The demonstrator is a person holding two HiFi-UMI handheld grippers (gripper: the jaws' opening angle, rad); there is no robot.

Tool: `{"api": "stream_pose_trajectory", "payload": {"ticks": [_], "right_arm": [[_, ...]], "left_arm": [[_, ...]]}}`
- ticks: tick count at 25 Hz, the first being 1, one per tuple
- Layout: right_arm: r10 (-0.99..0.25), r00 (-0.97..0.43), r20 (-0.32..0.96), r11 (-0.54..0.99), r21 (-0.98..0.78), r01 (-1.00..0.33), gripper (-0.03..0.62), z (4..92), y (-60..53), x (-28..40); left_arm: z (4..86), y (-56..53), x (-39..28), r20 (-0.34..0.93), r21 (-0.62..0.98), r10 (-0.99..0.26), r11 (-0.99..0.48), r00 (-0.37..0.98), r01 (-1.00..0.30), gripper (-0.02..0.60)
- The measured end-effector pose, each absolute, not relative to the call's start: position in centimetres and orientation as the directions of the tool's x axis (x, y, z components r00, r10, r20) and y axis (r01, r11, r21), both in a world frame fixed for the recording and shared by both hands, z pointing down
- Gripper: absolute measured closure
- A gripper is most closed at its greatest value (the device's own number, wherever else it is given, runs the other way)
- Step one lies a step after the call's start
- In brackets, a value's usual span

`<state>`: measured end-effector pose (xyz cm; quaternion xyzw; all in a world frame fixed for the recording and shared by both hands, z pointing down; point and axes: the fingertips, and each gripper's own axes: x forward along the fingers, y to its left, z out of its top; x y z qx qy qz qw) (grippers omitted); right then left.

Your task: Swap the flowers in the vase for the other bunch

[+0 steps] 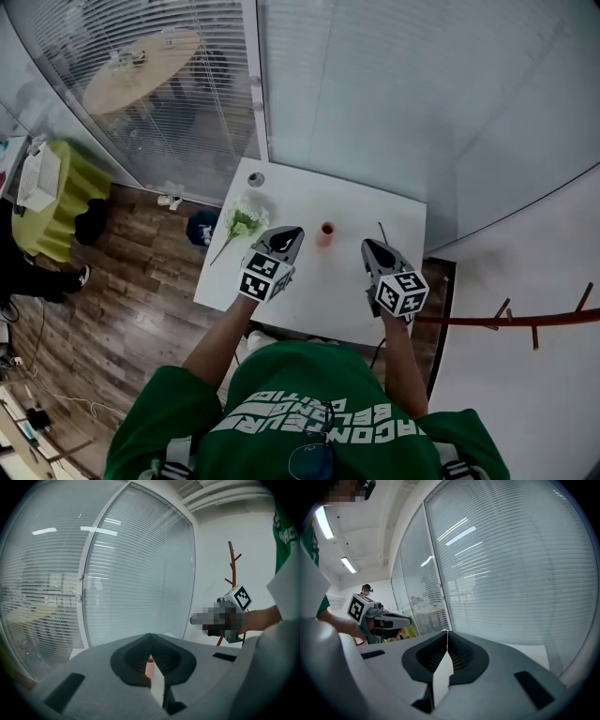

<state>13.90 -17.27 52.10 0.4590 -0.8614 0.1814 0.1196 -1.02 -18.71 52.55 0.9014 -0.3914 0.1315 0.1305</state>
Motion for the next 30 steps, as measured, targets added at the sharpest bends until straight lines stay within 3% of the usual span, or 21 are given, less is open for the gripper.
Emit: {"api": "stream_pose_trajectory", "payload": {"ticks": [15,30], "right_arm": [[-0.688,-0.617,0.381,0.578,-0.226,-0.784,0.580,53.2,-17.9,9.5],[-0.539,-0.700,0.468,0.666,-0.271,-0.695,0.579,60.0,-18.9,-8.2]], "left_arm": [[53.9,-17.0,-5.7,0.348,0.158,-0.718,-0.589,0.602,-0.793,0.574],[56.9,-13.3,-22.8,0.381,0.174,-0.817,-0.396,0.432,-0.902,0.574]]}}
